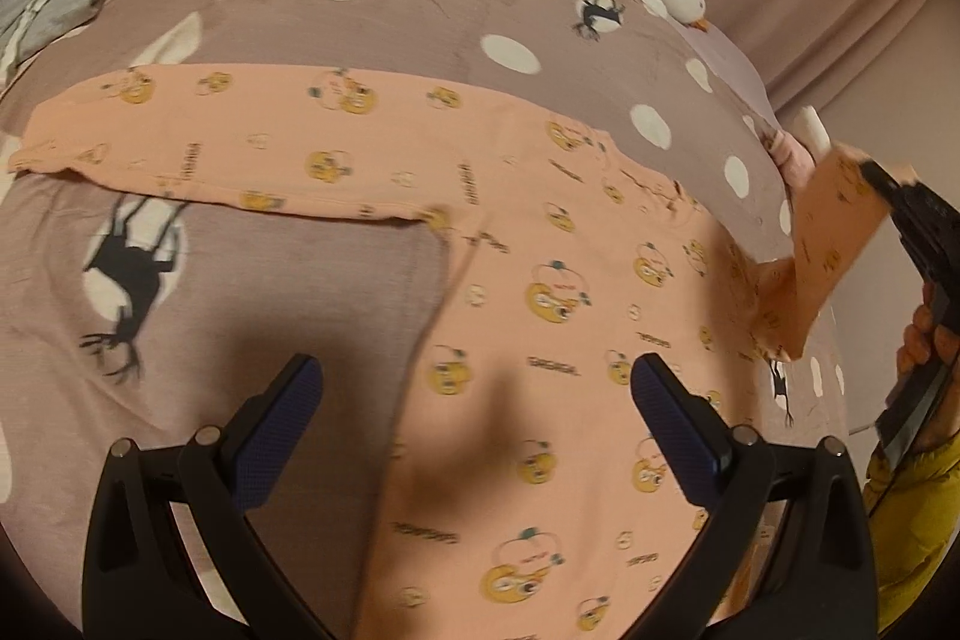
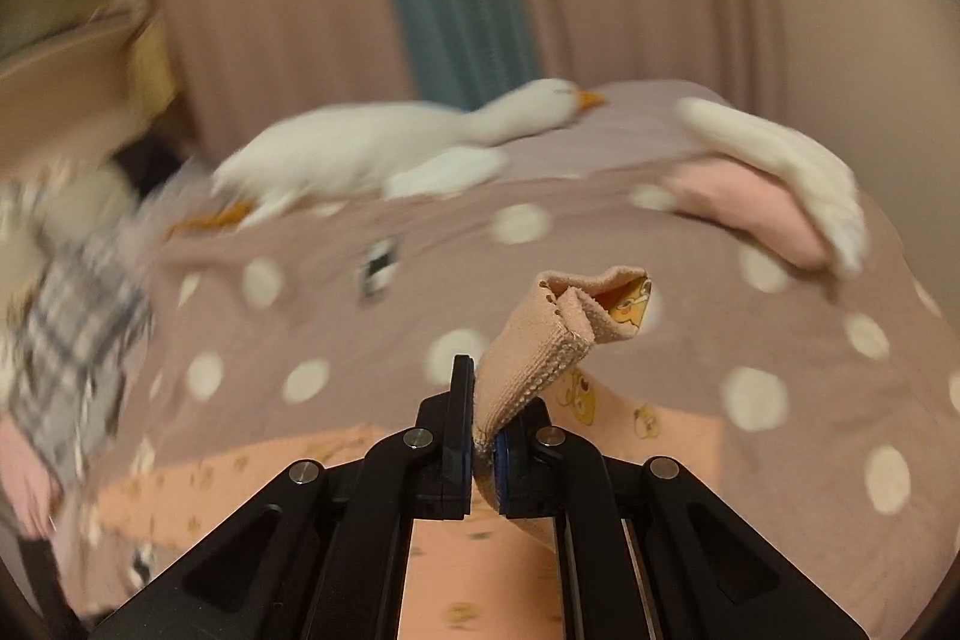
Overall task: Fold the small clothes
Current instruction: 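Fold the held sleeve across the shirt body and open the right gripper, then grasp the other sleeve cuff with the left gripper, then fold the held sleeve across the shirt body and open the left gripper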
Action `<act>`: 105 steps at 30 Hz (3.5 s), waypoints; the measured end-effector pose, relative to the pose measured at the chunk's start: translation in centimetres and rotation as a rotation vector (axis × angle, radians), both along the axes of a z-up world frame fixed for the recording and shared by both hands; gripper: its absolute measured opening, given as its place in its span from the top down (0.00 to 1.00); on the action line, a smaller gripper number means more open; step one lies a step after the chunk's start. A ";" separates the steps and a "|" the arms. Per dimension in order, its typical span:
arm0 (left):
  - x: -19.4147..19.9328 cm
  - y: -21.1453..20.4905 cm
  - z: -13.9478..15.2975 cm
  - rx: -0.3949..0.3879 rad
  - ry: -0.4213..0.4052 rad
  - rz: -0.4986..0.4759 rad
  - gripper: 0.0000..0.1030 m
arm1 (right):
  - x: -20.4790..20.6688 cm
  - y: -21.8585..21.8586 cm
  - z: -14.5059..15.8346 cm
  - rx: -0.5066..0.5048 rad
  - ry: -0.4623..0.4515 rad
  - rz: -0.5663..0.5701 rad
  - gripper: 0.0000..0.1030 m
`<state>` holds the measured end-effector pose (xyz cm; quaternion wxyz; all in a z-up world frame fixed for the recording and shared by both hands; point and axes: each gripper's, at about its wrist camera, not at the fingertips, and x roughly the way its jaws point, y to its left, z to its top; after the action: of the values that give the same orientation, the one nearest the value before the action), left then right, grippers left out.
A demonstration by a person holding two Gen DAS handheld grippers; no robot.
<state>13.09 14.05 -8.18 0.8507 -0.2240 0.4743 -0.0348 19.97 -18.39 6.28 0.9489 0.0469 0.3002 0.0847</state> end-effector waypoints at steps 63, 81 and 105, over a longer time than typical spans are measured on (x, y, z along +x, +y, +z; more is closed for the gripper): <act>0.9 25.1 -6.3 -0.571 -0.088 0.463 0.03 | -3.9 12.1 -12.7 0.191 0.341 0.476 0.85; 3.8 24.9 -4.8 -0.270 -0.009 0.535 0.95 | -5.7 7.9 -13.6 0.229 0.398 0.363 0.83; 9.9 -14.5 -0.8 0.235 -0.061 -0.315 0.90 | -10.7 -4.1 -13.2 0.367 0.321 0.150 0.77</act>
<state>23.03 -0.42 -8.97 0.8690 -0.0448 0.4782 -0.1188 9.30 -22.53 -6.88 0.8559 0.2088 0.4292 0.1993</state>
